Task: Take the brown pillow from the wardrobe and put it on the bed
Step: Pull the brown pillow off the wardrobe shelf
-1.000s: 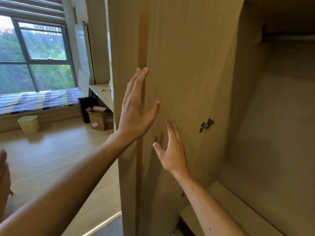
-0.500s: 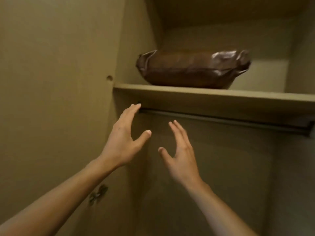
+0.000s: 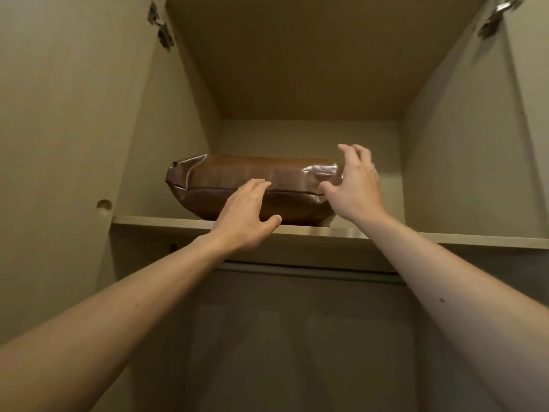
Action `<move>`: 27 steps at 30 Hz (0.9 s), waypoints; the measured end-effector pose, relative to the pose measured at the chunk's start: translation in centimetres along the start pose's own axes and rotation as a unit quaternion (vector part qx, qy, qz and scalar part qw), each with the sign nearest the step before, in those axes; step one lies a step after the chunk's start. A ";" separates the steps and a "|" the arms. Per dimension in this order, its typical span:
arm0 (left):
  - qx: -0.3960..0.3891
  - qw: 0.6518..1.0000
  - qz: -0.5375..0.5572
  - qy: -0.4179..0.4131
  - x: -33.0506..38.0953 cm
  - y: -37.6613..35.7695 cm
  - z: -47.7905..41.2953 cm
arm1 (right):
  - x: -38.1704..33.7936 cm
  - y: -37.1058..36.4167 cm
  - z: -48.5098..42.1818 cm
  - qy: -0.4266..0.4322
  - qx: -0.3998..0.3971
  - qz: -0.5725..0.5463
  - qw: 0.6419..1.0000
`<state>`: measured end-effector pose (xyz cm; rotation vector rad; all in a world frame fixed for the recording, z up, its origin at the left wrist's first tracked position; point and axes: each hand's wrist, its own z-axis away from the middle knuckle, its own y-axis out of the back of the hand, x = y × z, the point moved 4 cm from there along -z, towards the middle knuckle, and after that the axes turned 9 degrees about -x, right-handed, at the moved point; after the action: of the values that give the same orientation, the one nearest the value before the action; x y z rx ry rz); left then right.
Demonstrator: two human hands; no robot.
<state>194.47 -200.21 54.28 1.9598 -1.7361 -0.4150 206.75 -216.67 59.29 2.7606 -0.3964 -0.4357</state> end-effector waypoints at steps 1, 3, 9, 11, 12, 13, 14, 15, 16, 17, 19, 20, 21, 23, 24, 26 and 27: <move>-0.003 1.000 -0.003 0.001 -0.3 -0.1 -0.2 | 0.4 -0.2 -0.7 -0.028 0.000 -0.010 1.000; -0.004 1.000 -0.005 -0.001 -0.9 -0.4 -0.4 | 1.2 -0.8 -1.6 -0.085 -0.003 -0.026 0.996; -0.013 1.000 -0.009 0.001 -2.9 -0.6 -0.2 | 3.2 -2.1 -2.4 -0.185 0.030 -0.089 0.978; -0.015 1.000 -0.018 0.001 -3.1 -0.3 -0.3 | 3.4 -1.8 -2.4 -0.188 0.053 -0.091 0.977; -0.016 1.000 -0.023 0.001 -3.1 -0.2 -0.3 | 3.5 -1.6 -2.4 -0.190 0.066 -0.094 0.975; -0.016 0.999 -0.028 0.000 -3.0 -0.1 -0.4 | 3.6 -1.3 -2.3 -0.191 0.078 -0.101 0.973; -0.016 0.999 -0.032 -0.002 -2.7 0.0 -0.5 | 3.7 -1.0 -2.2 -0.188 0.086 -0.113 0.972; -0.013 0.999 -0.037 -0.005 -2.3 0.1 -0.6 | 3.8 -0.8 -2.0 -0.182 0.088 -0.125 0.971; -0.008 0.999 -0.042 -0.008 -1.8 0.2 -0.8 | 3.8 -0.7 -1.8 -0.173 0.088 -0.136 0.972; 0.000 0.999 -0.045 -0.010 -1.3 0.4 -1.0 | 3.6 -0.5 -1.5 -0.162 0.088 -0.144 0.972; 0.014 0.999 -0.044 -0.014 0.1 0.9 -1.7 | 3.4 0.2 -1.0 -0.140 0.097 -0.157 0.973; 0.020 0.999 -0.043 -0.015 0.6 1.2 -2.0 | 3.2 0.5 -0.9 -0.128 0.103 -0.165 0.973; 0.025 0.999 -0.044 -0.019 1.4 1.5 -2.5 | 3.4 1.3 -0.7 -0.118 0.109 -0.173 0.972; 0.031 0.998 -0.049 -0.025 2.7 2.2 -3.3 | 3.7 3.1 -0.2 -0.100 0.118 -0.182 0.971; 0.033 0.998 -0.051 -0.027 3.5 2.5 -3.7 | 4.0 4.2 0.2 -0.093 0.121 -0.182 0.971; 0.042 0.997 -0.062 -0.023 4.6 3.3 -4.1 | 4.8 6.2 1.0 -0.075 0.122 -0.185 0.972; 0.048 0.996 -0.073 -0.019 5.1 3.7 -4.2 | 5.3 7.2 1.4 -0.068 0.122 -0.188 0.972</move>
<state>194.32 -204.85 60.27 2.1695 -1.6695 -0.4275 209.52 -225.25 59.17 3.0618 0.0548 -0.7129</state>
